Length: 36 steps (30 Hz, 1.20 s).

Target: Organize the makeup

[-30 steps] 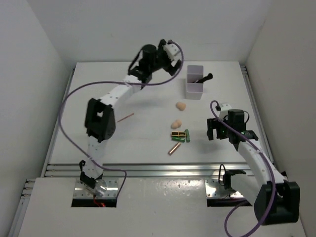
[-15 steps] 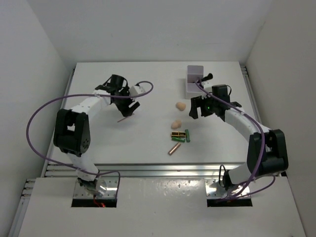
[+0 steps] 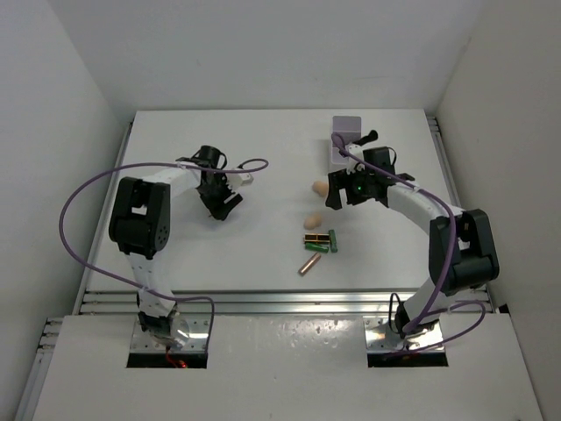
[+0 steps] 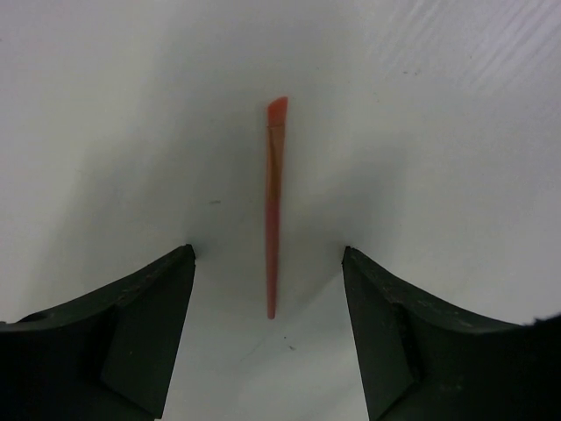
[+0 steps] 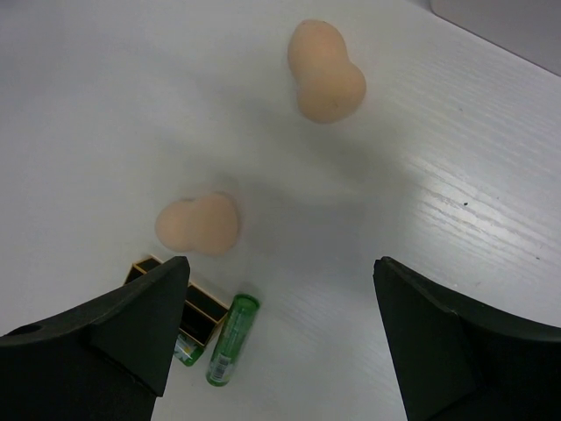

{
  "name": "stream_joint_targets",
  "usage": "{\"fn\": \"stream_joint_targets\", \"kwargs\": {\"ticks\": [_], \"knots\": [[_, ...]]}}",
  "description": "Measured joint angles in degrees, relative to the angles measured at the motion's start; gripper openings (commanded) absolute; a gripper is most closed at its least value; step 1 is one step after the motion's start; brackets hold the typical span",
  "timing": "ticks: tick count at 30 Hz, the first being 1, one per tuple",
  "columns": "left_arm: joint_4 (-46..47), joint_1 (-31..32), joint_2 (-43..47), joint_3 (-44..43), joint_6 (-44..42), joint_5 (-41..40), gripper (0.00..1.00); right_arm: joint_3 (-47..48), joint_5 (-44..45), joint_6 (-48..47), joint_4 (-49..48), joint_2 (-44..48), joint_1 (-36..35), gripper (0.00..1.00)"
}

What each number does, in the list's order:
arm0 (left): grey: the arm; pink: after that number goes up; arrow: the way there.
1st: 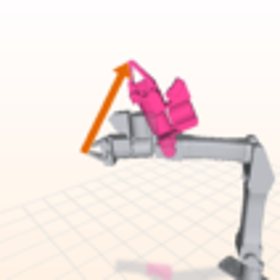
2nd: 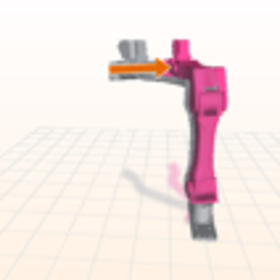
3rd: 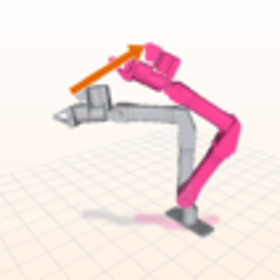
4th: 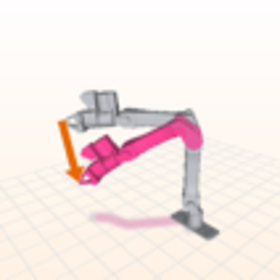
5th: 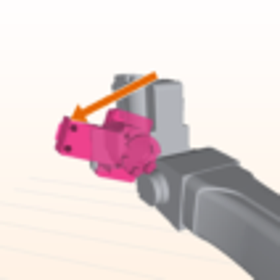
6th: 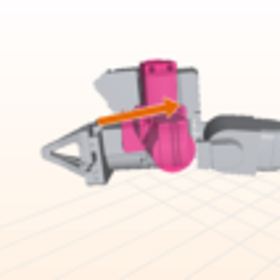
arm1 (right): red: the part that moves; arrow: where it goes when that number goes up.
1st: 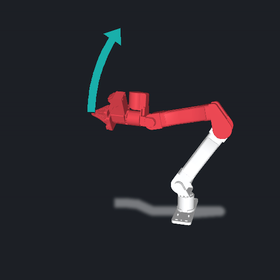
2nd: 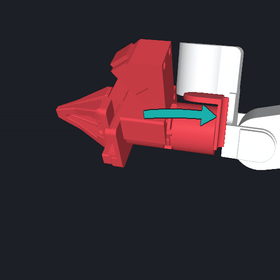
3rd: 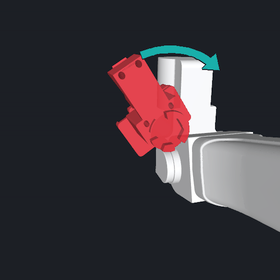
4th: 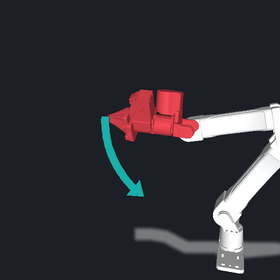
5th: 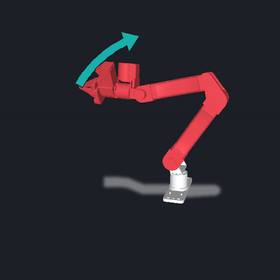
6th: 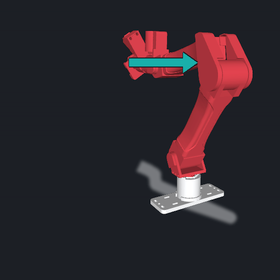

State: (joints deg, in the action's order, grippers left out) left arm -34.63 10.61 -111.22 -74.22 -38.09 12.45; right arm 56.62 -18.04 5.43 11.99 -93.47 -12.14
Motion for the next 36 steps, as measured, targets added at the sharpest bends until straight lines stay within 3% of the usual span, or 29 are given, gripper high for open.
{"fn": "stream_joint_targets", "kwargs": {"ticks": [5,6,11,15,26,36], "knots": [[0.7,-0.1,-1.0,-1.2,1.2,0.9,0.61,0.0,0.0,0.9,0.0,-0.4,0.0,0.84],[0.8,-0.1,-1.2,-1.4,1.4,1.1,0.51,0.0,0.0,1.2,0.0,-0.4,0.0,0.84],[1.9,-0.1,-2.0,-2.4,2.7,1.8,0.27,-0.9,0.8,2.6,-1.5,-0.4,-0.1,0.84],[2.5,-0.1,-2.0,-2.2,2.9,2.3,0.01,-2.6,1.6,3.0,-2.0,-0.3,-0.1,0.84],[2.7,-0.1,-2.1,-3.0,6.5,3.7,0.0,-6.4,4.5,3.0,-2.8,3.9,-0.3,0.84],[4.3,0.0,-2.0,-8.8,12.9,8.3,0.0,-11.2,5.5,4.1,-4.9,7.6,0.4,0.84]]}}
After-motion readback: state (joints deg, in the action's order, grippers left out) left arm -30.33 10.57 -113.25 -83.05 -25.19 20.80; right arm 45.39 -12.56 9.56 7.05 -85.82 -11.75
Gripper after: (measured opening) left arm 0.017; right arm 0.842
